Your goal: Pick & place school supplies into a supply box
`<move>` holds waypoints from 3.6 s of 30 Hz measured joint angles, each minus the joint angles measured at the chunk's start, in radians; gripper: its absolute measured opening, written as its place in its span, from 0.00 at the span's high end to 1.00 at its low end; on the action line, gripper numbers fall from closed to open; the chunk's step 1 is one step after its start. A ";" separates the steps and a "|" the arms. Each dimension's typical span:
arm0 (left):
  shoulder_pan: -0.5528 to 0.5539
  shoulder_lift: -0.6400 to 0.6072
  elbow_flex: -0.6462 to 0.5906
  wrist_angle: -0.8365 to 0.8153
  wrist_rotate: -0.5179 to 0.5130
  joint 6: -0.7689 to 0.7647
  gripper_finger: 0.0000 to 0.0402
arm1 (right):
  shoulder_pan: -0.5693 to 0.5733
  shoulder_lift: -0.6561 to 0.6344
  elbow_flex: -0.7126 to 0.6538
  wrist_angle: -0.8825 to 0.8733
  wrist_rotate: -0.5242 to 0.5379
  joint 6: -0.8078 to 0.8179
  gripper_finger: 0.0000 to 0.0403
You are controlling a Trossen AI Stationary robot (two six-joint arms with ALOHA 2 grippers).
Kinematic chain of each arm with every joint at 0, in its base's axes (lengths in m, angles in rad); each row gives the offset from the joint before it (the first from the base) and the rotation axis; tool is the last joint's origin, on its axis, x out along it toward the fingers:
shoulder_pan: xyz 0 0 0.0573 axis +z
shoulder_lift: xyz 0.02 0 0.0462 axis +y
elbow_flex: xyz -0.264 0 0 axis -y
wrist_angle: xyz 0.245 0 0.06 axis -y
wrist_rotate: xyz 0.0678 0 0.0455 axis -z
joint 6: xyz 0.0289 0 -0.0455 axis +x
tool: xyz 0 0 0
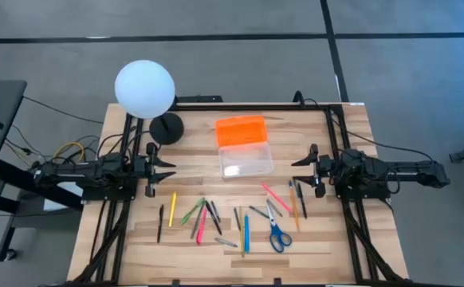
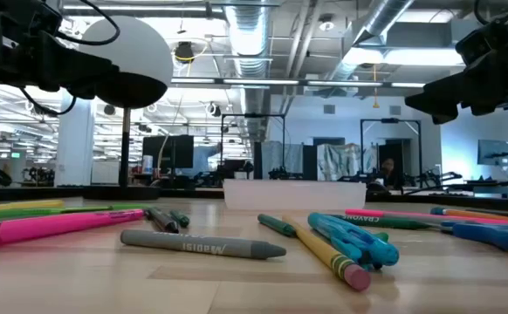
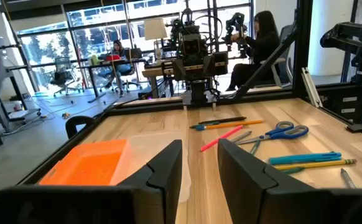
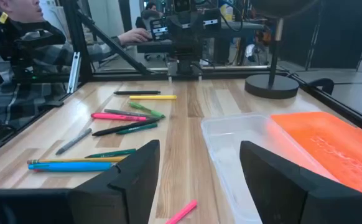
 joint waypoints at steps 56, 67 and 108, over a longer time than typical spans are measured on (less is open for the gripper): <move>0.000 0.000 0.000 0.000 0.000 -0.079 0.76 | 0.000 0.000 0.000 0.001 0.000 0.000 0.46; 0.000 0.000 0.000 0.013 -0.014 -0.164 0.76 | 0.028 0.000 0.000 0.040 -0.002 0.144 0.46; -0.063 0.120 0.078 0.603 0.238 0.091 0.76 | -0.015 -0.001 0.000 0.483 0.181 -0.006 0.46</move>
